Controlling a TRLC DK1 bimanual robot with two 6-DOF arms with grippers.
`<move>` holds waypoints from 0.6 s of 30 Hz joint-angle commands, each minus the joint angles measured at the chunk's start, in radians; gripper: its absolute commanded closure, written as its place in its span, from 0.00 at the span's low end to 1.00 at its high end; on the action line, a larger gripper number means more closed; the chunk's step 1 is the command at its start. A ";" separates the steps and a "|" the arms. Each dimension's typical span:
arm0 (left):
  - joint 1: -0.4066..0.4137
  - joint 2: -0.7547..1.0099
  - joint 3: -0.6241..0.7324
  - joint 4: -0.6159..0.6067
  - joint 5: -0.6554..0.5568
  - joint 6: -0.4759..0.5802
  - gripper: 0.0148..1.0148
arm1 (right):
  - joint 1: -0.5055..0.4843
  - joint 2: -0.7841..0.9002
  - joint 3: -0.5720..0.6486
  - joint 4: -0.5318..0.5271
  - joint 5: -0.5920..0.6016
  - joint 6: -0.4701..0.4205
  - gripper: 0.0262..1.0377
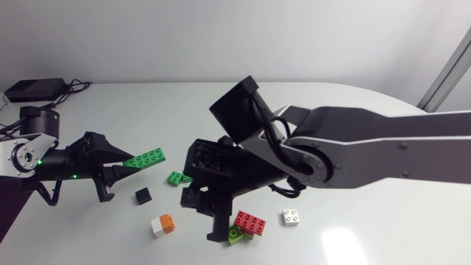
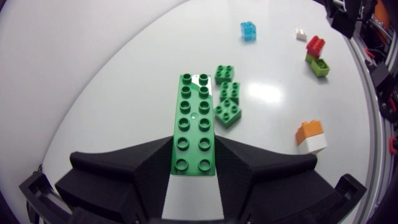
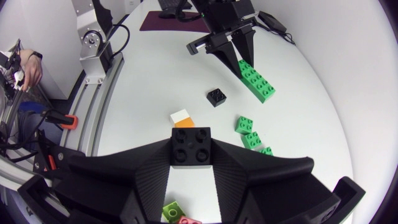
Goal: Separate the duplo bricks
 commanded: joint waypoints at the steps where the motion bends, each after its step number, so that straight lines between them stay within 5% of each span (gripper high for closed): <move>1: 0.033 0.088 0.004 0.081 -0.019 0.024 0.67 | -0.005 0.074 0.047 0.018 -0.004 0.025 0.81; 18: 0.086 0.298 0.027 0.229 -0.097 0.029 0.67 | 0.010 0.437 0.347 0.021 -0.030 0.034 0.81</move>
